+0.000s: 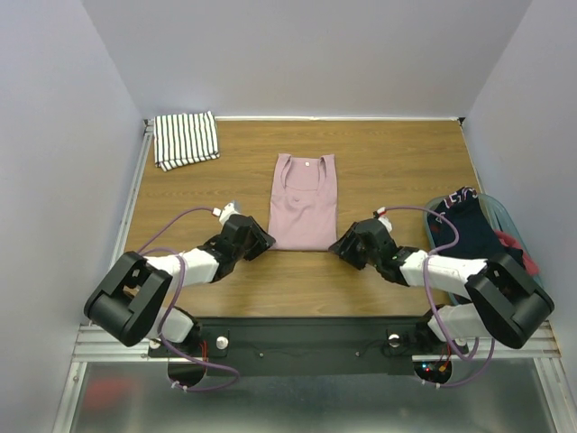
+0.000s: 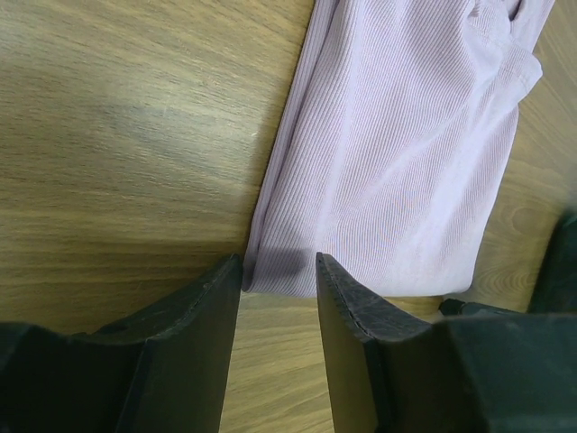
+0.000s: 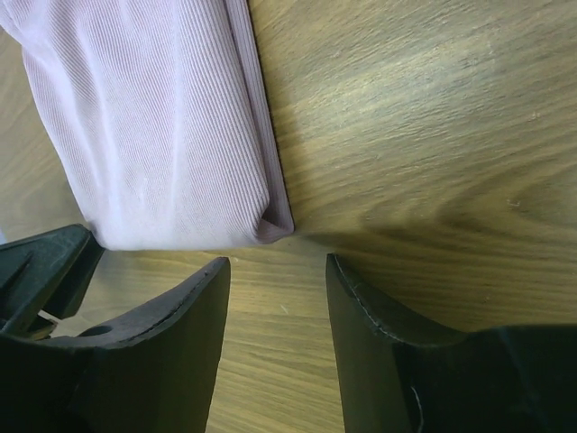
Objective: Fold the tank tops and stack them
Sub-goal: Fold the tank top
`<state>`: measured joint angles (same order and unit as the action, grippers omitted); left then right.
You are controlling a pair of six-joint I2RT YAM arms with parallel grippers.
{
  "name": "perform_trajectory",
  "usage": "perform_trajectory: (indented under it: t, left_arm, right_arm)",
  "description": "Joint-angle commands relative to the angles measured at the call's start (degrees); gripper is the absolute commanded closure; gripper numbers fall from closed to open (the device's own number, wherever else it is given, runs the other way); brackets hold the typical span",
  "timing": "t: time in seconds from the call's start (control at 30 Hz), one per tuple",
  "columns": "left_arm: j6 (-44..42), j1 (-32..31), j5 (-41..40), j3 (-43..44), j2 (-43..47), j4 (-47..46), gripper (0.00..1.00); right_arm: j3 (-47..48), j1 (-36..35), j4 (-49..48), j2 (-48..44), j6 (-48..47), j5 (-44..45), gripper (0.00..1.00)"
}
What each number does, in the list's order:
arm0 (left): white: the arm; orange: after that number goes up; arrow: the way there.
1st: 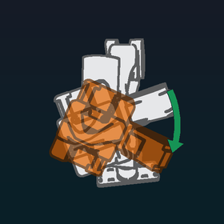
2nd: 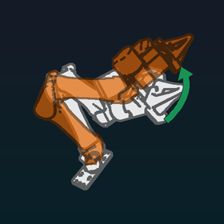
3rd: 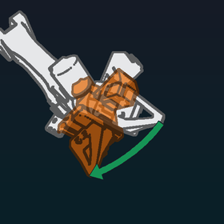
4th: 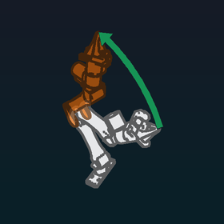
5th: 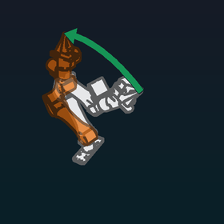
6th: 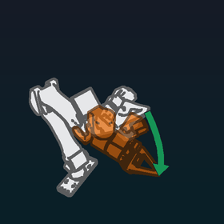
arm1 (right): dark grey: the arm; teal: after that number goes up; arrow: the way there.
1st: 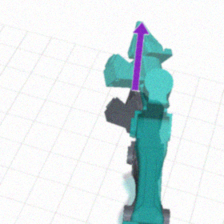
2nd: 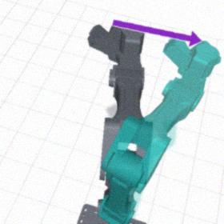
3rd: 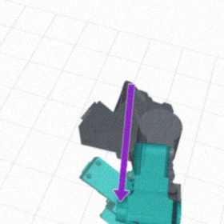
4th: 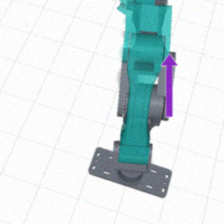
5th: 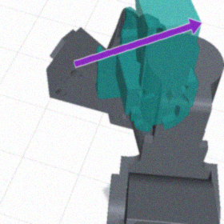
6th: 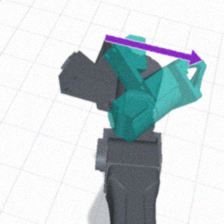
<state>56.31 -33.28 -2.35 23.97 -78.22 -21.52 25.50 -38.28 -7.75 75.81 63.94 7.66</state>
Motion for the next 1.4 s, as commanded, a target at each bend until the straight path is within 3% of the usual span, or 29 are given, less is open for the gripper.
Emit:
perform_trajectory:
  t: [0.0,0.47,0.63,0.77,0.87,1.37]
  left_arm:
    - [-0.3,0.0,-0.6,-1.6,-1.9,2.9,0.51]
    - [-1.3,-1.3,-0.5,-1.4,-3.6,2.5,0.55]
    - [-1.6,-1.5,-1.3,-1.4,-2.3,5.4,0.48]
    - [-1.7,-1.6,-3.0,-2.1,1.1,7.3,0.36]
    - [-1.7,-1.6,-2.5,-2.6,2.5,8.0,0.35]
    - [3.7,-2.7,0.7,-4.8,-4.2,1.4,0.51]
  right_arm:
    - [-0.6,0.2,-3.5,2.0,1.5,2.6,0.48]
    - [0.8,0.3,-5.5,6.9,0.5,4.2,0.59]
    - [0.8,0.3,-5.3,7.0,-0.7,5.0,0.71]
    - [1.1,0.3,-5.3,7.1,-1.5,5.2,0.90]
    - [1.8,0.3,-5.3,7.6,-2.2,4.6,0.97]
    - [3.2,0.3,-4.3,7.1,-3.8,3.1,1.00]
